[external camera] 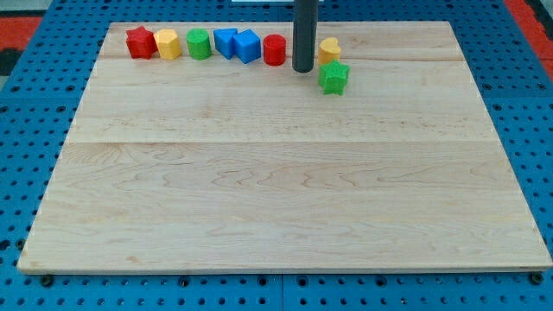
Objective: Slide the green star along with yellow heart towards the up and slightly left
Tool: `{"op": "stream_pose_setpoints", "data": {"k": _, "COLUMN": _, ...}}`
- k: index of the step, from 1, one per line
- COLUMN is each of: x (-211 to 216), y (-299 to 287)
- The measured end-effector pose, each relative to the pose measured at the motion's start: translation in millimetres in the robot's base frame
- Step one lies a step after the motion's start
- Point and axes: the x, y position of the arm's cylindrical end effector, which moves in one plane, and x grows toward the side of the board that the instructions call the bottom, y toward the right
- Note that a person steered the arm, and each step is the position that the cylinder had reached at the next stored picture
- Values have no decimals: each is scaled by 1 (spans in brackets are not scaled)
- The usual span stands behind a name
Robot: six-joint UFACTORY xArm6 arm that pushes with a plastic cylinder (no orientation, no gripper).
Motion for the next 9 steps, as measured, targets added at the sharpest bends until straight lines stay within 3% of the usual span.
{"op": "stream_pose_setpoints", "data": {"k": 3, "x": 11, "y": 4}}
{"op": "stream_pose_setpoints", "data": {"k": 5, "x": 72, "y": -1}}
{"op": "stream_pose_setpoints", "data": {"k": 6, "x": 77, "y": 38}}
{"op": "stream_pose_setpoints", "data": {"k": 7, "x": 60, "y": 69}}
{"op": "stream_pose_setpoints", "data": {"k": 8, "x": 10, "y": 68}}
{"op": "stream_pose_setpoints", "data": {"k": 9, "x": 0, "y": 73}}
